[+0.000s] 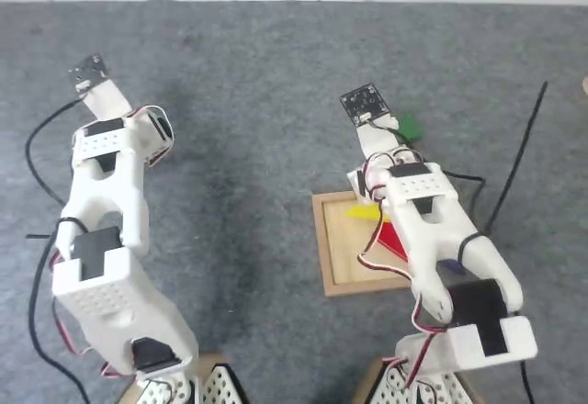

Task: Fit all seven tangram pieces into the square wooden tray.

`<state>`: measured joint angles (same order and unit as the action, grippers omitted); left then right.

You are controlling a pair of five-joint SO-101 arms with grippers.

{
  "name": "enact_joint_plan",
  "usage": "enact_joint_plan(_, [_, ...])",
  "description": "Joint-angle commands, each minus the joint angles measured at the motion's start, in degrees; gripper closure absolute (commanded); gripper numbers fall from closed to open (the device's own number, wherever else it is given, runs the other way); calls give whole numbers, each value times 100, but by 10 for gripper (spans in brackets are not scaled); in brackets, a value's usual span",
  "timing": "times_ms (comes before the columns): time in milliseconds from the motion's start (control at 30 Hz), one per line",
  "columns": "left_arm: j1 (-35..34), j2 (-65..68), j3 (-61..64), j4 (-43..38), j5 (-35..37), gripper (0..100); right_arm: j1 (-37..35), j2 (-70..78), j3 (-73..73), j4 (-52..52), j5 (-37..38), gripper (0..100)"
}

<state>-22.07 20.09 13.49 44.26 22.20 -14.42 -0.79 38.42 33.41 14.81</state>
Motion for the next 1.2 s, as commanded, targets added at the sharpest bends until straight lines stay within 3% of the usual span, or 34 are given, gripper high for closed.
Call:
enact_joint_plan(0, [44, -53, -101, -114, -167, 815, 92, -31, -343, 154, 53, 881])
enact_joint_plan(433, [44, -53, -101, -114, -167, 815, 523, -92, -70, 198, 62, 916])
enact_joint_plan(800, [44, -26, -163, -88, -167, 815, 514, -1429, 677, 532, 18, 918])
enact_joint_plan(1167, [44, -26, -163, -88, -167, 815, 963, -2519, 1451, 558, 70, 918])
